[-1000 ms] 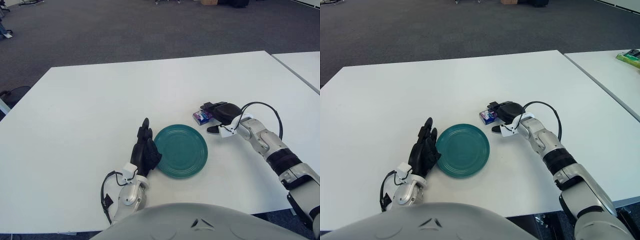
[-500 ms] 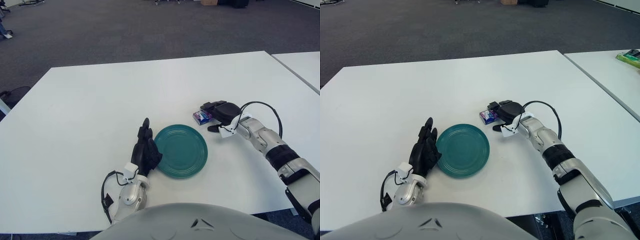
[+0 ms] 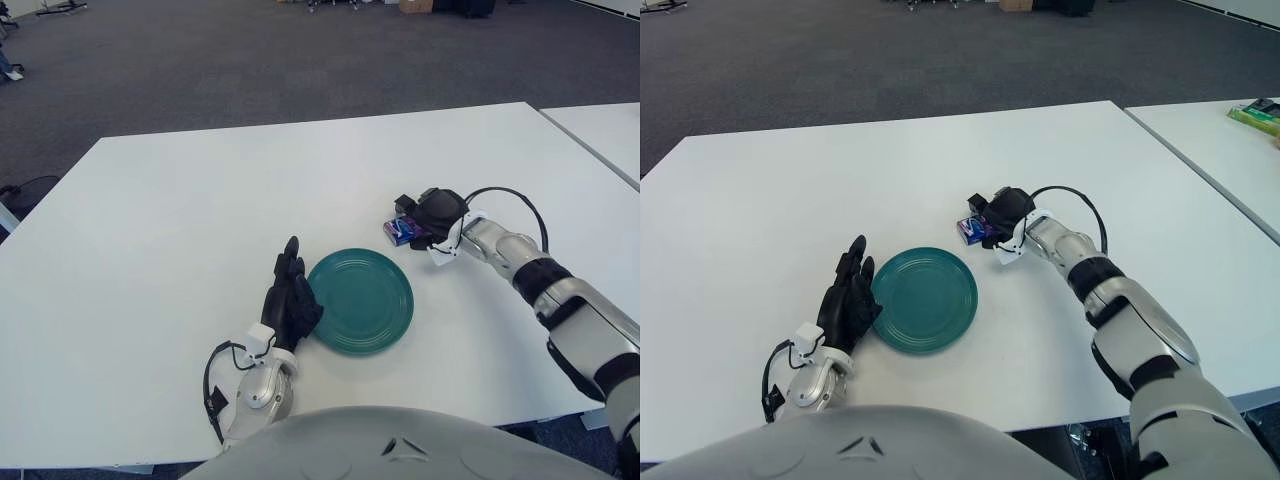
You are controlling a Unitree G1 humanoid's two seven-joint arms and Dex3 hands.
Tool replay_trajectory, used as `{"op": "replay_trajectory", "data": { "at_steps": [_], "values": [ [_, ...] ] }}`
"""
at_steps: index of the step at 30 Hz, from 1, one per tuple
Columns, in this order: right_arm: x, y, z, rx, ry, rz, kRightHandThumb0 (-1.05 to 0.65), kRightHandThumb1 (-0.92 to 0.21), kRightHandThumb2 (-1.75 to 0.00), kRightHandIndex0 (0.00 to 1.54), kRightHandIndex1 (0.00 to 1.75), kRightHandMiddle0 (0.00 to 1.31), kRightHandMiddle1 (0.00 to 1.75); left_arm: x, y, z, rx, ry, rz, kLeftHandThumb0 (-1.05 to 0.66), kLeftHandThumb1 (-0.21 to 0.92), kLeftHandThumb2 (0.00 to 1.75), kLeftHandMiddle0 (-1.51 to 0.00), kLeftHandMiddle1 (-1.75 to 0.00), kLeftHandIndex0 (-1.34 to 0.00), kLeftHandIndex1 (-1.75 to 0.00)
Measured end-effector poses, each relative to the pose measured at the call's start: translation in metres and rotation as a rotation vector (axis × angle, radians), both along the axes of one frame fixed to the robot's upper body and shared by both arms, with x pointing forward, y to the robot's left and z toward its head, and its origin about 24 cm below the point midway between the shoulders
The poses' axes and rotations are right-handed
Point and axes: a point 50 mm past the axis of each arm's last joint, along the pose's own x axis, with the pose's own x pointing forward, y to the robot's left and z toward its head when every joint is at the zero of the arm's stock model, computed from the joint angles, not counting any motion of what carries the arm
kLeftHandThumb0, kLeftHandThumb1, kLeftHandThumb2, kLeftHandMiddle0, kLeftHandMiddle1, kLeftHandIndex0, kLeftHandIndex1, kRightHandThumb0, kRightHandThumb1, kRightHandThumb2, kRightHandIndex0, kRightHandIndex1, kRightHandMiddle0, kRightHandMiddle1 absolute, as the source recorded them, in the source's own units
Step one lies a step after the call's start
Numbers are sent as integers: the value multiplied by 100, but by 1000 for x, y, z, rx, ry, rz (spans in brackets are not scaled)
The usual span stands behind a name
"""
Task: Put the gum into the plate.
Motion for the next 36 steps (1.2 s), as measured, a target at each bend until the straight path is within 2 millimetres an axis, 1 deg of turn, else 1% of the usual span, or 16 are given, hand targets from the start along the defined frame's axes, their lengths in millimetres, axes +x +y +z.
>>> {"op": "replay_trajectory", "data": {
  "at_steps": [1,2,3,6,8,11,17,22,27,31,35,36],
  "values": [
    [1,1,0,-2,-9,7,-65,-92,-81,58,136,34,141,0,0,0,-5,-3,2,-101,92,95,-9,0,0,-34],
    [2,3,1,-3,-17,13,-63,-92,-79,60,148,37,147,0,0,0,-9,-5,5,-101,92,95,-9,0,0,-34],
    [3,4,1,-6,-22,15,-63,-92,-78,60,157,38,151,0,0,0,-13,-6,7,-101,92,95,-9,0,0,-34],
    [6,10,1,-12,-30,20,-61,-92,-75,65,169,42,160,0,1,0,-17,-11,11,-102,92,95,-10,0,0,-34],
    [7,14,2,-19,-26,19,-59,-92,-74,68,171,45,165,0,1,0,-19,-12,15,-102,92,95,-10,0,0,-35],
    [8,18,2,-25,-17,11,-56,-92,-74,72,174,49,171,0,1,-1,-19,-12,25,-102,92,96,-10,-1,0,-37],
    [13,21,1,-31,-27,-26,-48,-92,-72,77,175,59,174,0,2,-1,-12,-6,43,-101,92,96,-12,-1,0,-39],
    [12,24,4,-8,-35,-42,-46,-92,-71,78,175,61,175,0,3,1,-3,0,54,-101,92,96,-12,-1,0,-40],
    [13,23,4,23,-31,-80,-46,-92,-71,83,175,65,175,-1,3,1,11,6,60,-102,92,96,-16,-1,0,-45],
    [13,20,10,119,-12,-131,-49,-92,-67,90,175,71,175,-3,3,1,13,10,64,-102,92,95,-17,-1,0,-48],
    [17,17,22,236,-26,-187,-50,-92,-63,95,175,76,175,-4,3,1,16,11,61,-102,92,95,-19,-1,0,-52],
    [18,16,26,267,-32,-208,-50,-92,-62,97,175,79,175,-5,3,1,15,11,61,-102,92,96,-19,-1,0,-53]
  ]
}}
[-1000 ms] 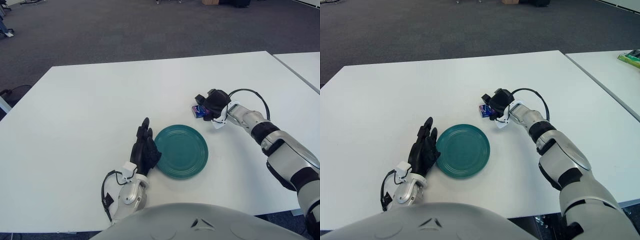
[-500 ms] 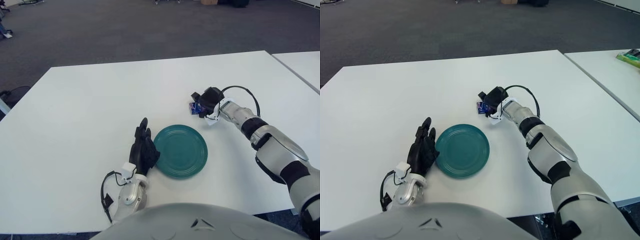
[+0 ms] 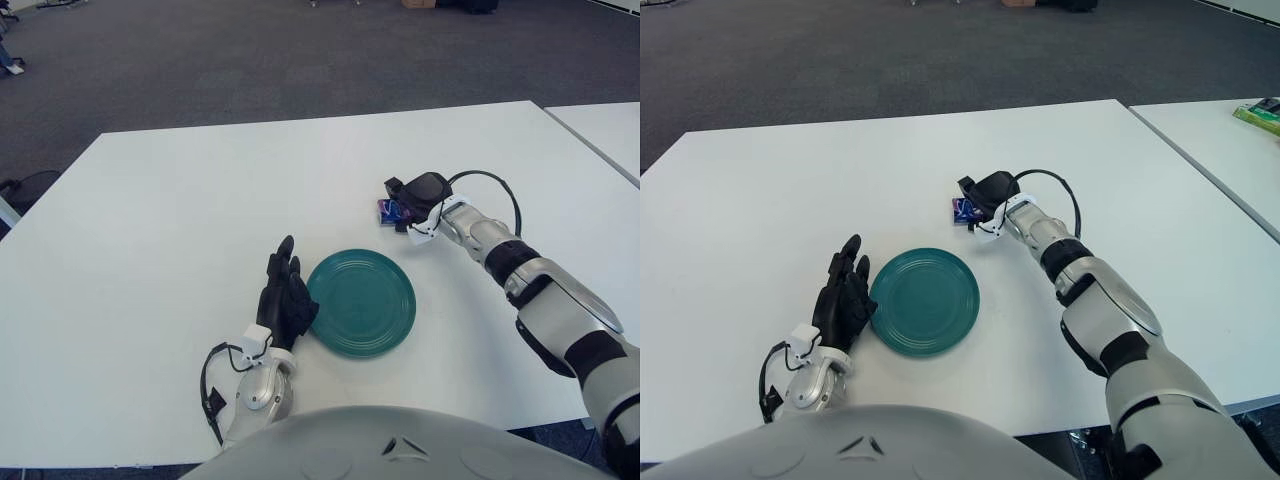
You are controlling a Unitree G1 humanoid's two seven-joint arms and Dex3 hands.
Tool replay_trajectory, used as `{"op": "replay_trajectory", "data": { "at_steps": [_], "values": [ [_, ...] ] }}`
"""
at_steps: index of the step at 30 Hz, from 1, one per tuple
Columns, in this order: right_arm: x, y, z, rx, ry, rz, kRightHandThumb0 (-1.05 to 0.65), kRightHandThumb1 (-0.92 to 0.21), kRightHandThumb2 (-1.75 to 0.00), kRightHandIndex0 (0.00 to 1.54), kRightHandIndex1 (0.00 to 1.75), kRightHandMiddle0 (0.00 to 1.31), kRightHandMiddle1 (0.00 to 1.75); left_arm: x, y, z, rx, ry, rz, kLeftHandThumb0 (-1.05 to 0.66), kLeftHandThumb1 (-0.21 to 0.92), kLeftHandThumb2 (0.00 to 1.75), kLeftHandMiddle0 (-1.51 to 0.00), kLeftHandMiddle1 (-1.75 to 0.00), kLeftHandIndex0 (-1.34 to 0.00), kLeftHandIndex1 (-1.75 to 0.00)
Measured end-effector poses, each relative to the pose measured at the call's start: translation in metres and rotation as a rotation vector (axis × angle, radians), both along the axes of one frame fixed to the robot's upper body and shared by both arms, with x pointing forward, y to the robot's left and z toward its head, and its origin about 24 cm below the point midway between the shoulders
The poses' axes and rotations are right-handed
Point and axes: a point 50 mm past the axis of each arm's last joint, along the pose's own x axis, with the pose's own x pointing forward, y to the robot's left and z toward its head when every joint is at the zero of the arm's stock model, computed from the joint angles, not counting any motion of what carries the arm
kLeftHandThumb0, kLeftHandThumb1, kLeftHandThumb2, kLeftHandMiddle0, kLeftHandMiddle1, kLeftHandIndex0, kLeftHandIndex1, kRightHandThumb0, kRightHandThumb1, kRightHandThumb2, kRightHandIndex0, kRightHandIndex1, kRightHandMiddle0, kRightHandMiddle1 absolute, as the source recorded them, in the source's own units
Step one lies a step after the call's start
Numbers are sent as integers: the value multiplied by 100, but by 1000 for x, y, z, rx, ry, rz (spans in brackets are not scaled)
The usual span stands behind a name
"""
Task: Put the gum into the plate.
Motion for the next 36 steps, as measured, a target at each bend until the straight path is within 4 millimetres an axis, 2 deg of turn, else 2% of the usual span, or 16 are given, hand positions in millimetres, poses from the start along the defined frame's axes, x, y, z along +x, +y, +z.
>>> {"op": "replay_trajectory", "data": {
  "at_steps": [10,16,24,36],
  "values": [
    [3,-3,58,263,-81,-63,-50,-92,-56,110,175,88,175,-2,1,1,-1,-2,3,-101,92,97,-22,-1,0,-59],
    [-13,7,79,385,-101,-12,-50,-92,-54,116,175,92,175,-4,1,2,-2,-2,-1,-101,92,96,-21,0,0,-58],
    [-56,28,78,421,-38,93,-49,-92,-51,118,175,95,175,-4,1,2,-12,-4,-6,-101,92,95,-19,0,0,-54],
    [-102,48,49,291,56,340,-49,-92,-55,123,175,101,175,-5,2,2,-28,-6,4,-100,92,93,-26,-2,0,-55]
  ]
}}
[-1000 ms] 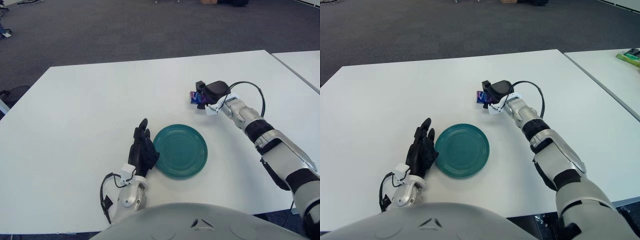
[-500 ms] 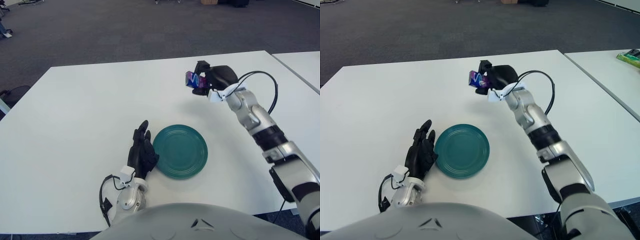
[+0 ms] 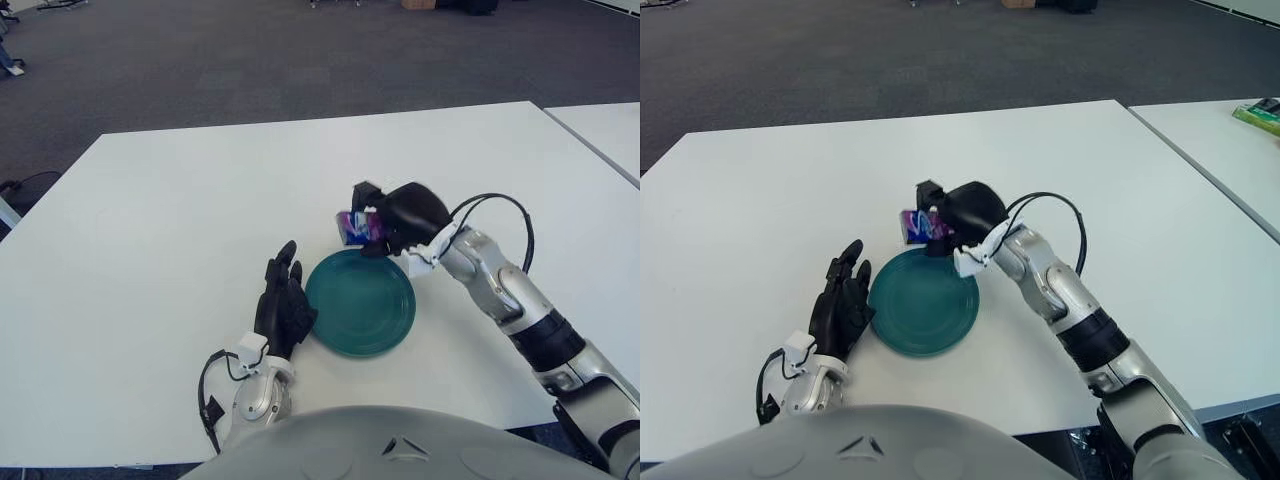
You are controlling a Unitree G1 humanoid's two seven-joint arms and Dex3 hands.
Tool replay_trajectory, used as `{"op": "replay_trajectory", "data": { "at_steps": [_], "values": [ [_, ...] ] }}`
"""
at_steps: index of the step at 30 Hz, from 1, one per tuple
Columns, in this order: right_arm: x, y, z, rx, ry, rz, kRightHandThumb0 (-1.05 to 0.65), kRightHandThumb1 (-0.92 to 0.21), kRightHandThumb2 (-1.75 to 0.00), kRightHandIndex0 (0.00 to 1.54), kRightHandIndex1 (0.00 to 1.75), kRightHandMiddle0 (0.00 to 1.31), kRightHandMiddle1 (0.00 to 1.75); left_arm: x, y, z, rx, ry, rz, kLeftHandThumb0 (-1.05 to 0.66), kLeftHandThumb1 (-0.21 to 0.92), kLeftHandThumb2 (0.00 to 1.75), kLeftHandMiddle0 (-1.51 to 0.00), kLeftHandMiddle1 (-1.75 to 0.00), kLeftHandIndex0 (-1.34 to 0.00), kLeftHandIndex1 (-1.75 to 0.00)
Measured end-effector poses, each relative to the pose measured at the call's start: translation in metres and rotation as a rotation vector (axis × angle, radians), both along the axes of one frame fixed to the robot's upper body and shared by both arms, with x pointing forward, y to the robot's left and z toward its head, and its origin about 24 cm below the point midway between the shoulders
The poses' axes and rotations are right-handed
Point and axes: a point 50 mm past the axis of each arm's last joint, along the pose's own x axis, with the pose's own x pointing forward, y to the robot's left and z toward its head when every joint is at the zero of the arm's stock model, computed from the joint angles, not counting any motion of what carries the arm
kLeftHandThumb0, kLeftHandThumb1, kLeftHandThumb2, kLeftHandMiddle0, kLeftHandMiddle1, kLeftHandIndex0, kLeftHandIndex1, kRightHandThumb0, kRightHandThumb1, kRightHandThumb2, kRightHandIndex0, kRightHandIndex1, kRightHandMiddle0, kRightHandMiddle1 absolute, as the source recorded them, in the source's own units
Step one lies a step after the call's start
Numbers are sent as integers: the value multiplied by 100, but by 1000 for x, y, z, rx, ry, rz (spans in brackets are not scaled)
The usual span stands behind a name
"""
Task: Put the gum into the plate.
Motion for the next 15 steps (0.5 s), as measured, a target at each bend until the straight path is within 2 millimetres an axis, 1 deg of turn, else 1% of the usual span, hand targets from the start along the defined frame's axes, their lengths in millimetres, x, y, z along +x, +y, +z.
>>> {"op": "replay_trajectory", "data": {
  "at_steps": [4,7,10,15],
  "values": [
    [-12,1,1,-42,3,70,-48,-92,-59,120,175,98,175,0,0,0,5,1,1,-99,92,93,-27,-2,0,-56],
    [-23,1,5,-79,-5,121,-47,-92,-59,112,175,90,175,0,1,0,9,6,1,-99,92,94,-27,-2,0,-57],
    [-32,4,4,-107,2,170,-46,-92,-59,106,175,83,175,0,1,1,18,14,1,-98,92,95,-27,-1,0,-58],
    [-36,4,-3,-146,26,197,-46,-92,-56,96,175,73,175,0,1,1,31,24,2,-98,92,97,-27,-1,-1,-60]
  ]
}}
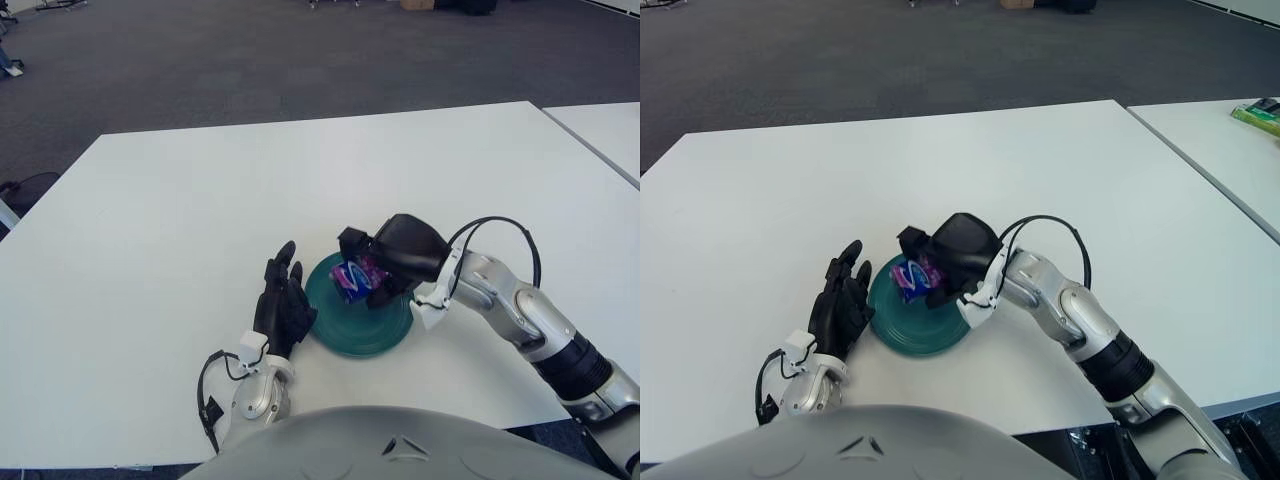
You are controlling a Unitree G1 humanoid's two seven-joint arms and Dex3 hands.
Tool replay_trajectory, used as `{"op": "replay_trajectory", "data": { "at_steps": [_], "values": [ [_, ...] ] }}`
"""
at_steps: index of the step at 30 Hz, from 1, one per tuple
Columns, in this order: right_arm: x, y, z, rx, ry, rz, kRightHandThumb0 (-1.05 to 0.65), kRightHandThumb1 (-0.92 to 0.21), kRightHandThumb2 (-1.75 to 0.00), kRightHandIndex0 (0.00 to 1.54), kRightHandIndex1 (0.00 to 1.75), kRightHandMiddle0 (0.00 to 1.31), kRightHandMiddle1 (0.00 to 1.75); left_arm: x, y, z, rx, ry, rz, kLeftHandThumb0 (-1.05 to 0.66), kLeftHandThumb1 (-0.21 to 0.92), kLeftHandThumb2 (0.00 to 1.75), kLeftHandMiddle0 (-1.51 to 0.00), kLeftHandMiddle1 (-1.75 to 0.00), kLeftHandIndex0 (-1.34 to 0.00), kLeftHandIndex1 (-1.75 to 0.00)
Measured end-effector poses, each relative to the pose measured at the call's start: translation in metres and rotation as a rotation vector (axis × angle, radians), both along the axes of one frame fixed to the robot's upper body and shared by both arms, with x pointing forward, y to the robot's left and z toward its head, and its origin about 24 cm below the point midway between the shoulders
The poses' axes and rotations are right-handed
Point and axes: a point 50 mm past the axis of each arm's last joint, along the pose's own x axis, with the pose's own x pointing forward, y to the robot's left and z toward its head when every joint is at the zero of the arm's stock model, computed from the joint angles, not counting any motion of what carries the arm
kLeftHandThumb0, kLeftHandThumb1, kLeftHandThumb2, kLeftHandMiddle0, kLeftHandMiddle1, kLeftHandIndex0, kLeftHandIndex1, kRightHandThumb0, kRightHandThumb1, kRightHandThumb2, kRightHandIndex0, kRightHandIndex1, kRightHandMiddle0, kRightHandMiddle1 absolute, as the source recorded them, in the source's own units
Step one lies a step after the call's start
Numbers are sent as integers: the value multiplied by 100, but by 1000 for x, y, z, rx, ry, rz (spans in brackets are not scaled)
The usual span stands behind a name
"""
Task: Put the gum into the plate.
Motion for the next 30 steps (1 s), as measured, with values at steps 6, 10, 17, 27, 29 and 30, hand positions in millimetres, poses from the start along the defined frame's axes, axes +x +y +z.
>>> {"op": "replay_trajectory", "data": {
  "at_steps": [6,10,17,27,29,30],
  "values": [
    [1,-2,-8,-55,0,7,-45,-87,-59,89,175,60,175,0,0,1,1,1,3,-97,92,97,-27,-1,0,-61],
    [1,-3,-12,-92,-12,13,-40,-76,-71,76,175,39,173,0,1,1,1,2,2,-97,92,98,-27,-1,0,-61],
    [3,-6,-19,-117,9,9,-60,-91,-49,37,120,11,120,0,1,1,-2,8,-3,-92,92,97,-25,0,0,-56],
    [9,-9,-8,-145,81,-64,-74,-92,-68,40,13,0,75,1,1,2,-11,14,-15,-85,92,98,-21,0,0,-48],
    [10,-8,-5,-120,92,-81,-76,-92,-71,38,9,0,71,2,1,2,-9,16,-16,-85,92,99,-21,0,0,-47],
    [11,-8,-4,-107,97,-89,-78,-92,-74,36,6,0,66,2,0,2,-7,16,-17,-86,92,99,-20,0,0,-46]
  ]
}}
